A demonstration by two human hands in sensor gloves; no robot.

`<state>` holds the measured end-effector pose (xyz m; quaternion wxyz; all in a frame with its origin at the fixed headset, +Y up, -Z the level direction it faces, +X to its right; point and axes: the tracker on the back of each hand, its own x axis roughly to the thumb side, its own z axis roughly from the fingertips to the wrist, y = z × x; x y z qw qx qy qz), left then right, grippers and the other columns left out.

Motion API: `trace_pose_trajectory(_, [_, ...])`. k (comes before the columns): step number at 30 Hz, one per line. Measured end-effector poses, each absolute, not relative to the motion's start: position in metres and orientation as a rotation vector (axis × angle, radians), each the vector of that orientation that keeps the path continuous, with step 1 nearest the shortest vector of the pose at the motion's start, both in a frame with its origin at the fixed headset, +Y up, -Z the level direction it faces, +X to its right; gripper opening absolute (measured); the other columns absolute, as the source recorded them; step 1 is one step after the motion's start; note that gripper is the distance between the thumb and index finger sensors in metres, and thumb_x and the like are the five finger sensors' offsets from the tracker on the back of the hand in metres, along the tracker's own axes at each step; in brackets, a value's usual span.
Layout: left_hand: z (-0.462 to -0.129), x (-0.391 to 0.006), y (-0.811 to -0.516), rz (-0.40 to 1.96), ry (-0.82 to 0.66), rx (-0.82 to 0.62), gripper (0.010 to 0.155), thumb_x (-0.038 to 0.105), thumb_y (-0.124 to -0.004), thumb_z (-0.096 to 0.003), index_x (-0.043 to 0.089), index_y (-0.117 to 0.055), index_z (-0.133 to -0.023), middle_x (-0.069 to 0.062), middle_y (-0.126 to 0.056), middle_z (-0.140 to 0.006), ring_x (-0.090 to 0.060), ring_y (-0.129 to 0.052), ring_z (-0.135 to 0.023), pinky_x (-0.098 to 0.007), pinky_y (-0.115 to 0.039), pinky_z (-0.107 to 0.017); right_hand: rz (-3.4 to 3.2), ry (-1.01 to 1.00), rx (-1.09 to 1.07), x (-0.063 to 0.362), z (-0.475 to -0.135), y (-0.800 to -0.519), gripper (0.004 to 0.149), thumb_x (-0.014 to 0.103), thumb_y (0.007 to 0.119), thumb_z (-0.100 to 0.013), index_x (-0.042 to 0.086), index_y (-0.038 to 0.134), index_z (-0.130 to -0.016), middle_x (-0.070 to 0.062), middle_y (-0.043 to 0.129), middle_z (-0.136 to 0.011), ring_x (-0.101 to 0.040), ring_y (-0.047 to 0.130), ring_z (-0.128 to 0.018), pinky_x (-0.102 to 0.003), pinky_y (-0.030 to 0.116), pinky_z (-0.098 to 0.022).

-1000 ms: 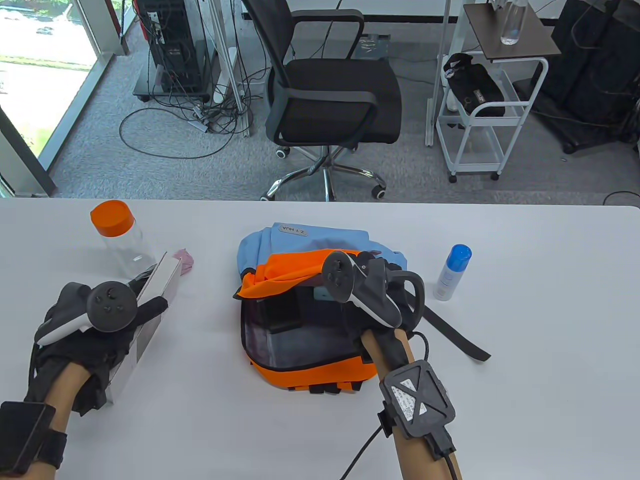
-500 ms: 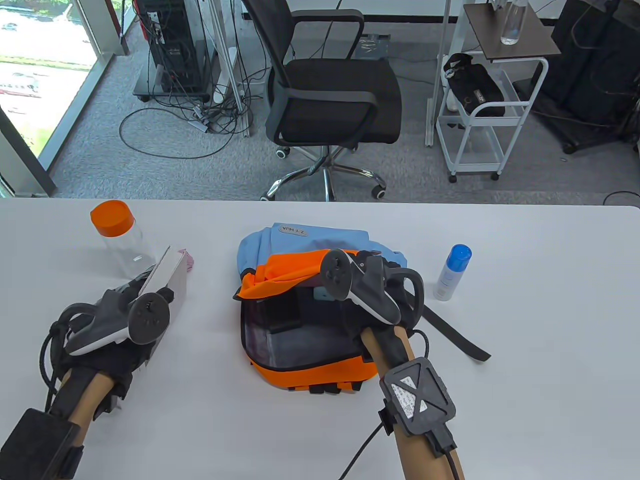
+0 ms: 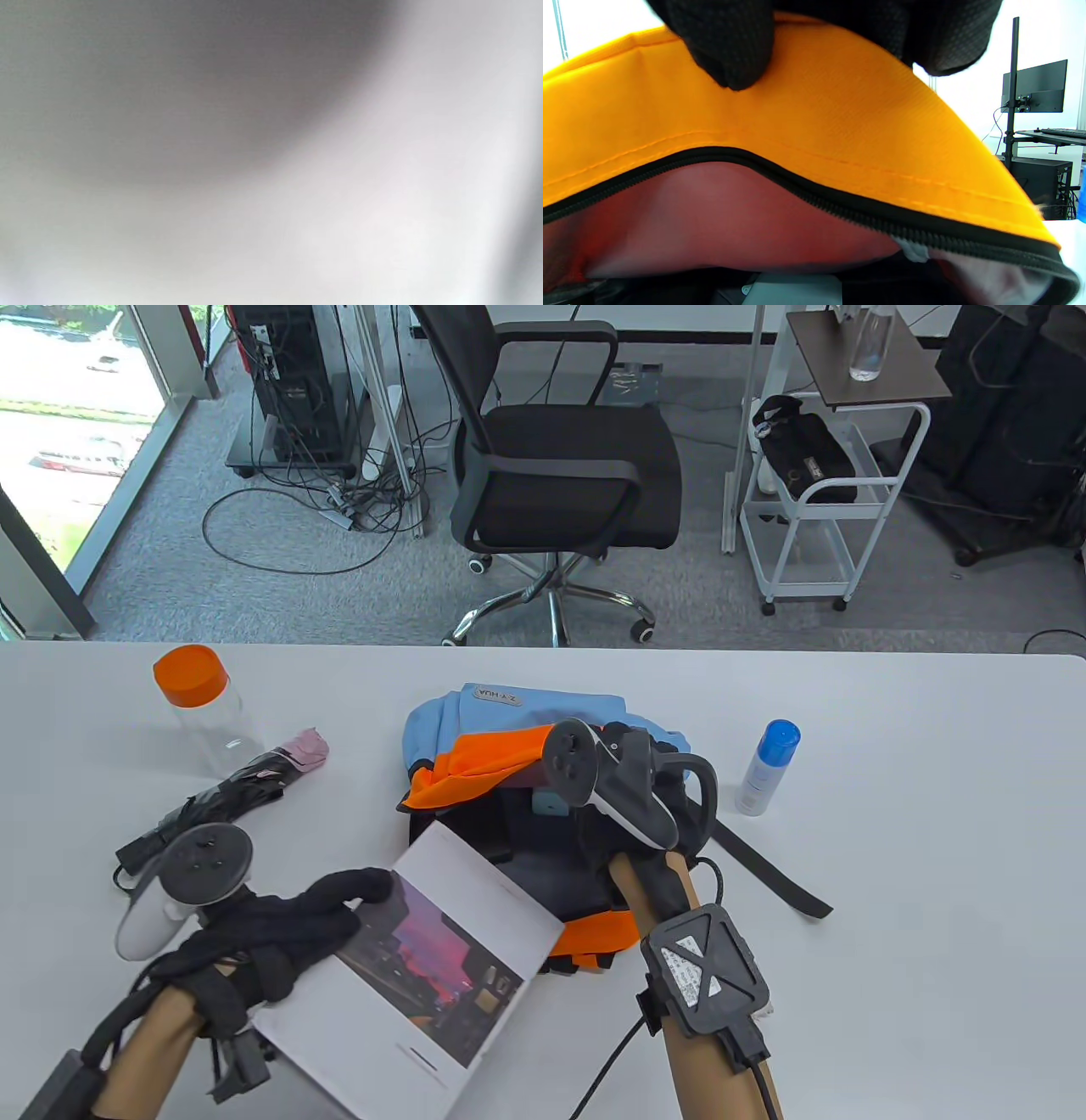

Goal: Pack school bag

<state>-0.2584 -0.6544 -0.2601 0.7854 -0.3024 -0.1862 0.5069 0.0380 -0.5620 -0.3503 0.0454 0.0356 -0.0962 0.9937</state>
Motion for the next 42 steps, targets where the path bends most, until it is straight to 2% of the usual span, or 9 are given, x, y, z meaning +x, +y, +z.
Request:
trace_pose_trajectory(10, [-0.326, -0.184, -0.721, 1.326, -0.153, -0.402, 0.063, 0.037, -0.059, -0.0598, 0.026, -0.033, -0.117, -0.041, -0.062, -0.1, -0.036, -0.104, -0.06, -0.029, -0.101, -0.038, 3.049, -0.31, 0.217, 0.034, -0.325, -0.562, 0.04, 0.03, 0.08, -0.044, 0.018, 0.083, -0.082, -0.008, 0.096, -0.073, -0.036, 0.097, -0.068, -0.058, 0.077, -0.058])
trace_pose_trajectory(20, [-0.375, -0.162, -0.736, 1.354, 0.08, -0.096, 0.063, 0.038, -0.062, -0.0586, 0.025, -0.039, -0.115, -0.041, -0.066, -0.096, -0.036, -0.105, -0.064, -0.028, -0.104, -0.042, 3.112, -0.318, 0.418, 0.027, -0.283, -0.572, 0.04, 0.031, 0.08, -0.044, 0.019, 0.084, -0.082, -0.009, 0.096, -0.074, -0.036, 0.096, -0.068, -0.058, 0.077, -0.058])
trace_pose_trajectory(24, [-0.369, -0.167, -0.725, 1.336, -0.056, -0.207, 0.076, 0.045, -0.06, -0.0593, 0.008, -0.029, -0.119, -0.053, -0.035, -0.104, -0.058, -0.077, -0.086, -0.055, -0.082, -0.06, 3.151, -0.332, 0.416, 0.024, -0.283, -0.577, 0.04, 0.031, 0.08, -0.044, 0.019, 0.084, -0.082, -0.008, 0.097, -0.073, -0.035, 0.098, -0.067, -0.058, 0.077, -0.057])
trace_pose_trajectory(28, [-0.345, -0.186, -0.697, 1.071, -0.213, -0.257, 0.079, 0.045, -0.062, -0.059, -0.002, -0.036, -0.117, -0.05, -0.033, -0.108, -0.069, -0.064, -0.09, -0.068, -0.071, -0.061, 3.128, -0.315, 0.396, 0.024, -0.289, -0.577, 0.041, 0.032, 0.08, -0.044, 0.019, 0.084, -0.082, -0.008, 0.097, -0.072, -0.035, 0.097, -0.067, -0.058, 0.077, -0.057])
trace_pose_trajectory(32, [-0.303, -0.191, -0.666, 0.545, -0.361, -0.195, 0.067, 0.046, -0.066, -0.0579, 0.008, -0.066, -0.113, -0.04, -0.065, -0.106, -0.059, -0.081, -0.084, -0.061, -0.08, -0.058, 3.139, -0.308, 0.392, 0.02, -0.293, -0.578, 0.04, 0.031, 0.08, -0.044, 0.019, 0.084, -0.082, -0.008, 0.097, -0.072, -0.035, 0.097, -0.067, -0.058, 0.077, -0.058])
trace_pose_trajectory(34, [-0.282, -0.176, -0.656, 0.278, -0.498, -0.066, 0.056, 0.047, -0.068, -0.0568, 0.014, -0.086, -0.098, -0.014, -0.096, -0.083, -0.035, -0.102, -0.062, -0.043, -0.093, -0.044, 3.154, -0.283, 0.398, 0.017, -0.294, -0.579, 0.04, 0.031, 0.08, -0.044, 0.019, 0.085, -0.082, -0.008, 0.097, -0.072, -0.035, 0.097, -0.067, -0.058, 0.077, -0.058])
trace_pose_trajectory(36, [-0.269, -0.156, -0.655, 0.238, -0.65, -0.107, 0.053, 0.049, -0.068, -0.0556, 0.017, -0.092, -0.09, -0.001, -0.105, -0.062, -0.019, -0.107, -0.04, -0.029, -0.096, -0.027, 3.168, -0.271, 0.404, 0.013, -0.293, -0.579, 0.04, 0.031, 0.08, -0.044, 0.019, 0.084, -0.082, -0.008, 0.097, -0.072, -0.035, 0.097, -0.067, -0.058, 0.077, -0.058])
trace_pose_trajectory(39, [-0.266, -0.134, -0.668, 0.59, -0.716, -0.364, 0.058, 0.047, -0.069, -0.0555, 0.011, -0.087, -0.097, -0.015, -0.102, -0.08, -0.017, -0.106, -0.031, -0.029, -0.094, -0.018, 3.193, -0.275, 0.417, 0.01, -0.29, -0.58, 0.04, 0.031, 0.08, -0.044, 0.019, 0.084, -0.082, -0.008, 0.097, -0.072, -0.035, 0.097, -0.068, -0.058, 0.077, -0.057])
trace_pose_trajectory(42, [-0.278, -0.134, -0.672, 0.527, -0.685, -0.275, 0.065, 0.049, -0.064, -0.0568, 0.007, -0.075, -0.106, -0.022, -0.093, -0.094, -0.014, -0.108, -0.031, -0.026, -0.096, -0.018, 3.209, -0.285, 0.439, 0.012, -0.285, -0.583, 0.04, 0.031, 0.079, -0.044, 0.019, 0.084, -0.081, -0.007, 0.096, -0.073, -0.035, 0.097, -0.068, -0.057, 0.077, -0.058])
